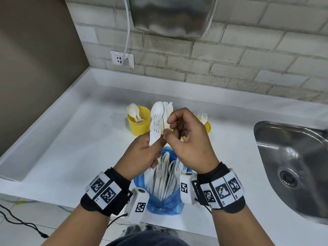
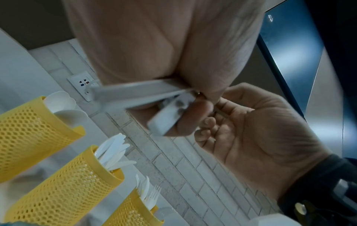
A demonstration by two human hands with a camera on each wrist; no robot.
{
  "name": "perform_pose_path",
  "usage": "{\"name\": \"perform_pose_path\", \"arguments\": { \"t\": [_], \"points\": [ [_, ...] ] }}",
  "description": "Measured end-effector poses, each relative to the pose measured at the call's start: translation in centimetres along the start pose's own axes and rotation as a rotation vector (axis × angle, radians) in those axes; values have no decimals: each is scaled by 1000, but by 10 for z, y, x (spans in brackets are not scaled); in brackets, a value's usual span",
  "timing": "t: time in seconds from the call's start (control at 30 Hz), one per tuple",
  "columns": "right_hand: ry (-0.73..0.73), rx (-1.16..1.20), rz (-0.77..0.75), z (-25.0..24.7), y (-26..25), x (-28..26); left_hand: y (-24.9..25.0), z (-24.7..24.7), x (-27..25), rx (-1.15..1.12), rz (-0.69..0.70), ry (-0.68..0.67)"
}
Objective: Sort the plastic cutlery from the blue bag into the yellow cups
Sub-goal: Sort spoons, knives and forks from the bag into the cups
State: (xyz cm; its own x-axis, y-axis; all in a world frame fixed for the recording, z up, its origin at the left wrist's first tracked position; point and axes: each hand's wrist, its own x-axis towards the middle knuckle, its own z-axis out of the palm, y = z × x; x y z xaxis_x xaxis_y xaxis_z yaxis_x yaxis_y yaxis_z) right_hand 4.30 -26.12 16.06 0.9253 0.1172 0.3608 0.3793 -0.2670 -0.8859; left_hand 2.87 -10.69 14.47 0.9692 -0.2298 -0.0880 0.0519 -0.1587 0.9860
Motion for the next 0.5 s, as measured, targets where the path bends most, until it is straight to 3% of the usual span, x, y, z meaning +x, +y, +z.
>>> {"name": "perform_pose_path", "arguments": {
  "t": [0.1, 0.23, 0.33, 0.5],
  "points": [
    [-47, -112, -59, 0, -1, 0, 1, 0, 3, 18, 26, 13],
    [12, -137, -104, 1, 2, 3, 3, 4, 2, 61, 89, -25],
    [58, -64, -69, -2, 4, 5, 0, 5, 2, 61, 109, -39],
    [6, -77, -26, -1, 7, 6, 2, 6, 3, 38, 124, -57]
  ]
}}
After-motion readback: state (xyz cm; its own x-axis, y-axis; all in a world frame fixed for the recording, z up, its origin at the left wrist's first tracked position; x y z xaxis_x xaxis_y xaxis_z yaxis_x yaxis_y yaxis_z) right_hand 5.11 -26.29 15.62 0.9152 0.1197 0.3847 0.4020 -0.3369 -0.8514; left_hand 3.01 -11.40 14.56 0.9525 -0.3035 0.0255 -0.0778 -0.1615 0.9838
